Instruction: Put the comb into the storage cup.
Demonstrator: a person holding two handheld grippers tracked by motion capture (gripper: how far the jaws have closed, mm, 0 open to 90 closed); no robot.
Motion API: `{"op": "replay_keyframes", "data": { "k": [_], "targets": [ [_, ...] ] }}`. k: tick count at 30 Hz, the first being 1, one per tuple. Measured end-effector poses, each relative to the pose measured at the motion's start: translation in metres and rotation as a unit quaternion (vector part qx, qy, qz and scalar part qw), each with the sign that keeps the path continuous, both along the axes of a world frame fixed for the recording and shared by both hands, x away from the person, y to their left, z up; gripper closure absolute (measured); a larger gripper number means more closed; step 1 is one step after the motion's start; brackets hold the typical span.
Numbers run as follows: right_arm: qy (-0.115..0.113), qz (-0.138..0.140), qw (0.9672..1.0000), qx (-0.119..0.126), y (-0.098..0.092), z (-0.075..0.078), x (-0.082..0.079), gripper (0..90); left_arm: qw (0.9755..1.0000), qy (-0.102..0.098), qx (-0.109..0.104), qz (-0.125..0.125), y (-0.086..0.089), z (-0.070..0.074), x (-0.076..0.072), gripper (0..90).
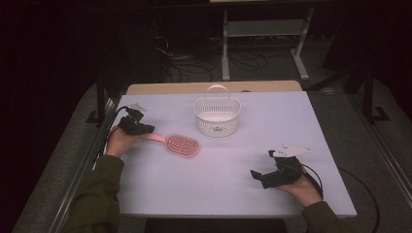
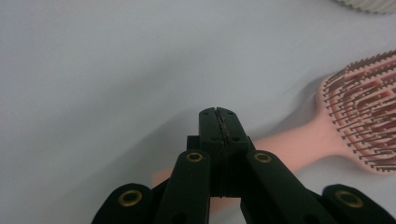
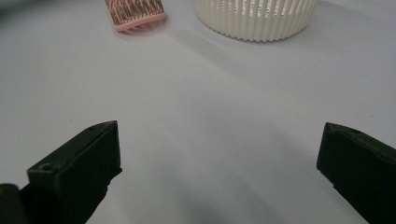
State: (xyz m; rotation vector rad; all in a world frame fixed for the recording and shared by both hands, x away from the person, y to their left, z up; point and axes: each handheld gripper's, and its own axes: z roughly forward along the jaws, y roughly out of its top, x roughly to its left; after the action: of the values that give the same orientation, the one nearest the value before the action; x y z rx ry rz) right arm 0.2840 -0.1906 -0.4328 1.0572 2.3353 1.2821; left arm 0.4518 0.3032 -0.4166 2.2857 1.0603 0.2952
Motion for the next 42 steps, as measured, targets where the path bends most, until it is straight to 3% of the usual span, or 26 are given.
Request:
{"op": "replay_keyframes", "data": {
  "k": [6,20,24,32,42],
  "targets": [
    [0.000,0.000,1.0000,0.000,0.000,0.000,0.000,0.0,1.0000,-0.003,-0.008,-0.001,0.002,0.001,-0.010,90.0],
    [0.002,0.000,1.0000,-0.001,0.000,0.000,0.000,0.0,0.9999,0.001,-0.005,-0.010,0.006,0.005,-0.022,90.0],
    [0.003,-0.001,1.0000,-0.001,0.000,0.000,0.000,0.0,0.9999,-0.006,0.000,-0.009,0.006,0.004,-0.023,90.0],
    [0.003,-0.001,1.0000,-0.001,0.000,0.000,0.000,0.0,1.0000,0.002,-0.005,-0.007,0.010,0.003,-0.022,90.0],
    [0.003,0.000,1.0000,-0.002,0.001,0.000,0.000,0.0,0.9999,0.008,0.012,-0.003,0.012,0.003,-0.020,90.0]
  ]
}}
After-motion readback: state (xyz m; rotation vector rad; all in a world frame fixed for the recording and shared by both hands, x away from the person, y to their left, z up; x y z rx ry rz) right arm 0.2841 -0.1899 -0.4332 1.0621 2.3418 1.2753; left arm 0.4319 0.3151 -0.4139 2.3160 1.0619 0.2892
